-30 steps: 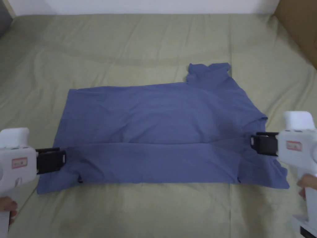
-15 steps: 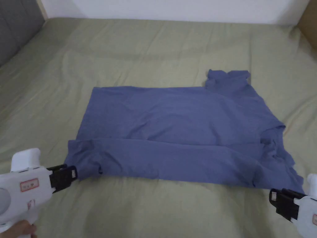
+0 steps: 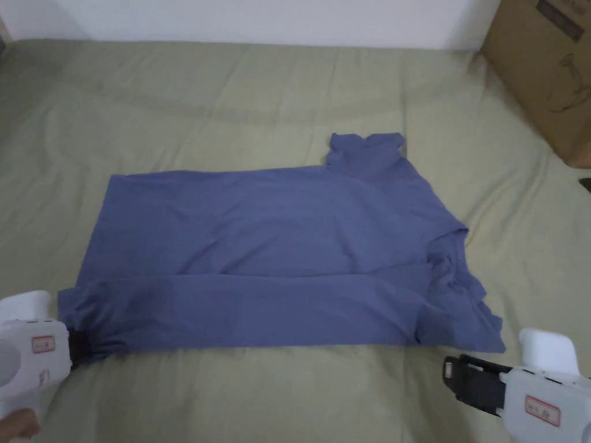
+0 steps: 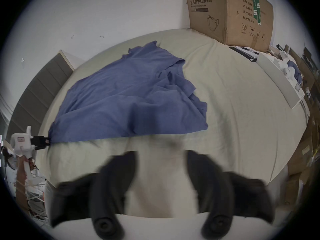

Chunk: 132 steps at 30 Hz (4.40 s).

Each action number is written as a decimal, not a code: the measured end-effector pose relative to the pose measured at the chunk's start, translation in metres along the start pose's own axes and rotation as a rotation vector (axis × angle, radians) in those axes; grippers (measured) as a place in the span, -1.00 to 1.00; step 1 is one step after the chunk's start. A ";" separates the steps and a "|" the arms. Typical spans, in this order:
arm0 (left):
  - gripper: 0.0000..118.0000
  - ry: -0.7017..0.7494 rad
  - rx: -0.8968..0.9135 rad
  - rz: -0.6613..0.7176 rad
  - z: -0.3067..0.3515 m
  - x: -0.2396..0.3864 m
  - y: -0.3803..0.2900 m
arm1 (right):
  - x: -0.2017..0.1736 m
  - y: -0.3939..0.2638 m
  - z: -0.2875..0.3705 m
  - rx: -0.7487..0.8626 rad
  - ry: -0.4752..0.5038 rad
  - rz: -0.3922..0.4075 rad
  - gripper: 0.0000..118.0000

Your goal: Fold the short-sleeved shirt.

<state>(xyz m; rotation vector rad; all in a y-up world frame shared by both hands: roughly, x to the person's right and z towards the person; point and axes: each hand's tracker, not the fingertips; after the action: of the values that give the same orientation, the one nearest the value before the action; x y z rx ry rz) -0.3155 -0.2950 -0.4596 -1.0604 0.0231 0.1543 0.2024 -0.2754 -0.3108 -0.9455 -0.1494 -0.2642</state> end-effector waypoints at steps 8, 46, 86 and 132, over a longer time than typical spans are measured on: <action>-0.89 -0.039 0.014 -0.021 0.019 -0.008 0.008 | 0.039 0.038 -0.067 -0.044 -0.069 -0.115 0.19; 0.61 -0.038 0.154 -0.087 0.116 -0.033 -0.056 | 0.034 -0.017 0.077 -0.027 -0.061 -0.032 0.26; -0.03 -0.071 0.051 -0.052 0.002 0.025 0.072 | -0.026 0.281 -0.224 -0.228 -0.065 0.230 -1.00; -0.99 -0.141 -0.009 -0.090 0.086 -0.050 -0.049 | 0.029 0.012 0.042 -0.223 -0.010 0.327 -1.00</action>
<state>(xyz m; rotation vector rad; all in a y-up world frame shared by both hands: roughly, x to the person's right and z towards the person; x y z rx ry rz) -0.3635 -0.2494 -0.3707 -1.0554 -0.1532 0.1473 0.2333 -0.2390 -0.2886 -1.1753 0.0273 0.0272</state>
